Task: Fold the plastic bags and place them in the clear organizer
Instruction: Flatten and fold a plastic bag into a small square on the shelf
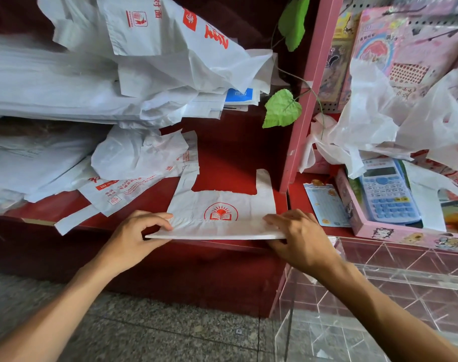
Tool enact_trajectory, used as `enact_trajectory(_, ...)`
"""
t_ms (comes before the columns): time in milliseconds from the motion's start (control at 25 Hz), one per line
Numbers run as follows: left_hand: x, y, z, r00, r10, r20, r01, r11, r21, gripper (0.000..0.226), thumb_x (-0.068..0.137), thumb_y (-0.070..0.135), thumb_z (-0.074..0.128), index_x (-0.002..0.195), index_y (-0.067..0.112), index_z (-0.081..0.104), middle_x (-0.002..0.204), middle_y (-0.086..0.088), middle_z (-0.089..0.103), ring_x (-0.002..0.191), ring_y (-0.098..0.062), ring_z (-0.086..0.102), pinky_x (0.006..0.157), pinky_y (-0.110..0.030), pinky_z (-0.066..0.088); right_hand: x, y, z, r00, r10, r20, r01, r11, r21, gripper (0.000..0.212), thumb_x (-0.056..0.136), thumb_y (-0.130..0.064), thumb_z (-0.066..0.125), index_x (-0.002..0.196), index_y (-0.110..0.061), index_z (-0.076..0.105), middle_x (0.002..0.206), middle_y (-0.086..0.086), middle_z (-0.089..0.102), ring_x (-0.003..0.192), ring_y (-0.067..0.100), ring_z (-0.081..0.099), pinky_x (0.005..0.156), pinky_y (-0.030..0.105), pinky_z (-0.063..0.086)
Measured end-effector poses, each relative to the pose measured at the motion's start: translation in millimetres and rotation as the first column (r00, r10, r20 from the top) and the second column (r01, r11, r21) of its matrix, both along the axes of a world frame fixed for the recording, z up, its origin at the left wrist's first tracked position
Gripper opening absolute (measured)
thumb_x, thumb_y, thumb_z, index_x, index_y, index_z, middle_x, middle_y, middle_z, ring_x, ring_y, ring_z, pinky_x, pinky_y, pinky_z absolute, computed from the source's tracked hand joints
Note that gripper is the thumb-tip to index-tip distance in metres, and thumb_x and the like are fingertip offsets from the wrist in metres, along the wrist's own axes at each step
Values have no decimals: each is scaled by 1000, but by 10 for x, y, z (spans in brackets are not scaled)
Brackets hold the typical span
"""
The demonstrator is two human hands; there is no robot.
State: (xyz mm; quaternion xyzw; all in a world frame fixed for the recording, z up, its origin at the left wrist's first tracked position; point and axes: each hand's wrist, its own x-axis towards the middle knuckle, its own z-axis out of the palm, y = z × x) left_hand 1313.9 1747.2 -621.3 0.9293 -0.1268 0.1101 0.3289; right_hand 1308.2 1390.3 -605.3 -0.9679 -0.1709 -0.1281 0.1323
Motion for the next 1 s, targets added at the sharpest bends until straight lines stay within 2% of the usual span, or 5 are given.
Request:
enact_trajectory(200,36,-20,69,997,53,-59,-62,986,-153,39,81,1,76,91,39,72,100,18,73,100,5,64,92,-15,47,116,-42,13,998,-3,-56,14,981,192,15,82,-22,57,84,-26,71,67,-10,62,71,18,54,68,36,44)
enact_trajectory(320,32,-131,153,993,93,-72,-108,968,-226,32,91,11,67,97,42,65,93,38,67,97,17,61,79,-1,42,185,3,118,978,-120,-171,174,922,346,33,93,-21,59,62,-19,46,55,-4,47,53,17,43,51,33,34)
enact_trajectory(560,133,-267,137,969,225,-103,-246,925,-289,9,96,24,62,90,17,63,79,14,73,82,-13,69,75,-33,50,368,99,134,933,-220,-286,331,836,437,21,94,-31,55,84,-13,59,76,2,63,73,24,59,65,37,49)
enact_trajectory(720,157,-292,194,930,280,-238,-346,885,-310,27,94,30,65,119,29,57,85,16,70,92,-8,64,87,-32,47,409,128,147,907,-224,-356,363,845,393,29,88,-27,62,115,-17,59,95,-1,66,89,24,64,80,40,53)
enact_trajectory(1000,198,-339,150,922,330,-202,-368,908,-200,12,81,11,75,78,22,73,68,6,72,66,-7,64,69,-25,49,406,145,106,911,-257,-323,356,886,298,32,88,-16,57,120,-20,59,88,-5,61,95,28,62,86,43,50)
